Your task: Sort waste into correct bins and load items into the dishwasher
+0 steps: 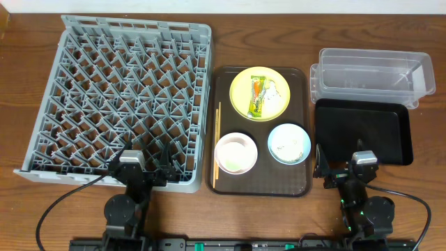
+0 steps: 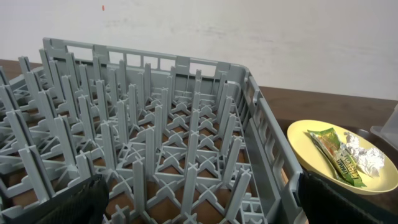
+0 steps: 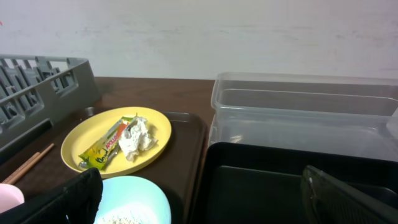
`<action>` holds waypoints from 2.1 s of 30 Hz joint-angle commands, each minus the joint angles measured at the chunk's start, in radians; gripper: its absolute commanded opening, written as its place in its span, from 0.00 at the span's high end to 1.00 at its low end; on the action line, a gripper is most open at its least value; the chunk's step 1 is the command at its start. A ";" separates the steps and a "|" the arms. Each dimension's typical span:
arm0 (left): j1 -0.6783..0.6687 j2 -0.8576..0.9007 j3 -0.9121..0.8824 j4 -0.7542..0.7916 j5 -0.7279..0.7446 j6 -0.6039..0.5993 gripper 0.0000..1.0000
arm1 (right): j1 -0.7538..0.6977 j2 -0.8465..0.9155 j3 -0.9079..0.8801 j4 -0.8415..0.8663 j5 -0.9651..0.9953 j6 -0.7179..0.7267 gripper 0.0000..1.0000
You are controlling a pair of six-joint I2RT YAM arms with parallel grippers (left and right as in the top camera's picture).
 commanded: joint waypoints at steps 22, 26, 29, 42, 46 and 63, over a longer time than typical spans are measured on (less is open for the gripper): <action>0.005 0.087 0.126 -0.152 0.003 0.010 0.02 | -0.005 0.048 0.071 0.006 0.034 0.090 0.01; 0.005 0.226 0.272 -0.283 0.002 0.010 0.02 | -0.005 0.177 0.180 -0.002 0.035 0.079 0.01; 0.005 0.358 0.398 -0.366 0.002 0.010 0.02 | -0.005 0.323 0.298 -0.032 0.025 0.066 0.01; 0.005 0.853 0.881 -0.795 -0.009 0.014 0.02 | -0.003 1.067 1.082 -0.647 -0.161 -0.101 0.01; 0.005 0.877 0.892 -0.810 -0.008 0.013 0.02 | -0.003 1.221 1.273 -0.852 -0.180 -0.144 0.01; 0.005 0.876 0.892 -0.815 -0.008 0.013 0.02 | 0.190 1.608 1.305 -0.505 -0.090 -0.112 0.21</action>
